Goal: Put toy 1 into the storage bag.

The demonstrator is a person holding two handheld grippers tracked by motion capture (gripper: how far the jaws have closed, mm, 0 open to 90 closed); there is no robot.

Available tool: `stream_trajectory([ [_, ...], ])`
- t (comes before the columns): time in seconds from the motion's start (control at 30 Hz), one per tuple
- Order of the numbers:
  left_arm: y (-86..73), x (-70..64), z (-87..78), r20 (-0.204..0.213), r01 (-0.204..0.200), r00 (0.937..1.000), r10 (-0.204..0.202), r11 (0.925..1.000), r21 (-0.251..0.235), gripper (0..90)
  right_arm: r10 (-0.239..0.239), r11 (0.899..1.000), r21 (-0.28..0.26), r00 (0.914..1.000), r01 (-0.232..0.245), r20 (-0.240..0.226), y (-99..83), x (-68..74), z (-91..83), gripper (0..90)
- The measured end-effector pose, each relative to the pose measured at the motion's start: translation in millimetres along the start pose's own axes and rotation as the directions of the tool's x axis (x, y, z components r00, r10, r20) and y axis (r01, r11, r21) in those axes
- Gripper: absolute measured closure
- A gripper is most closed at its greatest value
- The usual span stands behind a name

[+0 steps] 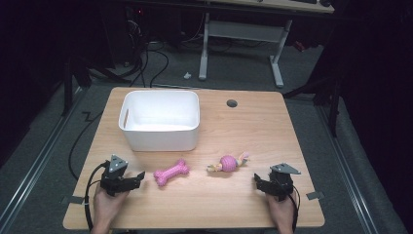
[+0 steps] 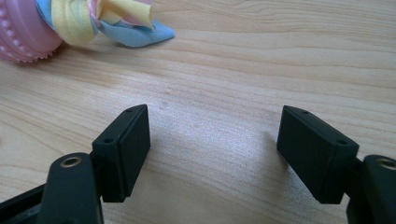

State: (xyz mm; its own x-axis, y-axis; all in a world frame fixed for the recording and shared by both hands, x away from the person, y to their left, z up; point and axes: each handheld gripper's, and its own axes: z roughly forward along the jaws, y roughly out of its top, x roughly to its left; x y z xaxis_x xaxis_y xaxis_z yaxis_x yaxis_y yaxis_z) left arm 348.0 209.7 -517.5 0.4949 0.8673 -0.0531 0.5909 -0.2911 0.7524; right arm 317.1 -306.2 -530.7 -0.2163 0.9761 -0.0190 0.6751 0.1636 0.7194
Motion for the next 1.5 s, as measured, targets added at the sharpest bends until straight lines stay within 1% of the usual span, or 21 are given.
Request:
stream_trajectory([
  [0.17,2.3,-2.1,-7.6,0.012,-0.008,0.9999,0.009,0.9999,-0.010,24.5,0.000,1.000,-0.001,1.0000,0.000,-0.001,0.0,0.0,0.1,25.7],
  [0.2,3.0,-2.6,-9.1,0.017,-0.014,0.9997,0.014,0.9999,-0.006,24.6,0.000,1.000,-0.001,1.0000,0.000,0.000,0.0,0.0,0.1,25.7],
  [0.3,4.6,-4.6,-10.7,0.019,-0.022,0.9996,0.022,0.9997,-0.009,24.7,0.000,1.000,-0.001,1.0000,0.000,-0.001,0.0,0.0,0.1,25.6],
  [0.33,6.4,-7.0,-12.1,0.031,-0.025,0.9992,0.026,0.9997,-0.003,24.8,-0.002,1.000,-0.001,1.0000,0.002,-0.001,0.0,-0.1,0.1,25.7],
  [0.5,14.6,-15.0,-15.6,0.046,-0.056,0.9973,0.056,0.9984,0.002,25.3,0.000,1.000,0.000,1.0000,0.000,-0.001,0.0,0.2,0.0,25.6],
  [0.57,16.3,-16.7,-16.0,0.045,-0.064,0.9970,0.064,0.9980,0.003,26.3,-0.002,1.000,-0.001,1.0000,0.002,-0.002,0.0,0.0,0.1,25.6],
  [0.67,22.4,-21.9,-17.0,0.052,-0.086,0.9950,0.086,0.9963,0.008,26.7,-0.002,1.000,-0.001,1.0000,0.002,-0.002,0.0,0.1,0.1,25.6],
  [0.83,27.6,-26.2,-18.6,0.064,-0.104,0.9926,0.103,0.9945,0.010,27.4,-0.002,1.000,0.001,1.0000,0.002,-0.003,0.0,0.1,-0.1,25.5],
  [0.9,32.4,-30.2,-19.8,0.076,-0.119,0.9901,0.118,0.9929,0.008,27.9,-0.003,1.000,0.001,1.0000,0.003,-0.004,0.0,0.2,-0.1,25.5],
  [1.03,39.7,-35.8,-20.0,0.088,-0.148,0.9854,0.146,0.9890,0.009,29.0,-0.003,1.000,0.001,1.0000,0.003,-0.004,0.0,0.2,-0.1,25.5],
  [1.2,47.7,-43.4,-17.6,0.092,-0.178,0.9801,0.176,0.9838,0.017,30.1,-0.004,1.000,0.001,1.0000,0.004,-0.005,0.0,0.2,-0.1,25.3],
  [1.33,53.0,-49.0,-15.3,0.103,-0.203,0.9744,0.200,0.9788,0.026,30.8,-0.004,1.000,0.001,1.0000,0.004,-0.006,0.0,0.3,-0.1,25.3],
  [1.47,57.1,-53.2,-12.9,0.120,-0.214,0.9706,0.209,0.9762,0.034,31.8,-0.007,1.000,-0.001,0.9999,0.007,-0.008,0.0,0.2,0.0,25.4],
  [1.5,57.1,-53.2,-12.9,0.120,-0.214,0.9706,0.209,0.9762,0.034,32.1,-0.007,1.000,-0.001,0.9999,0.007,-0.008,0.0,0.2,0.0,25.4],
])
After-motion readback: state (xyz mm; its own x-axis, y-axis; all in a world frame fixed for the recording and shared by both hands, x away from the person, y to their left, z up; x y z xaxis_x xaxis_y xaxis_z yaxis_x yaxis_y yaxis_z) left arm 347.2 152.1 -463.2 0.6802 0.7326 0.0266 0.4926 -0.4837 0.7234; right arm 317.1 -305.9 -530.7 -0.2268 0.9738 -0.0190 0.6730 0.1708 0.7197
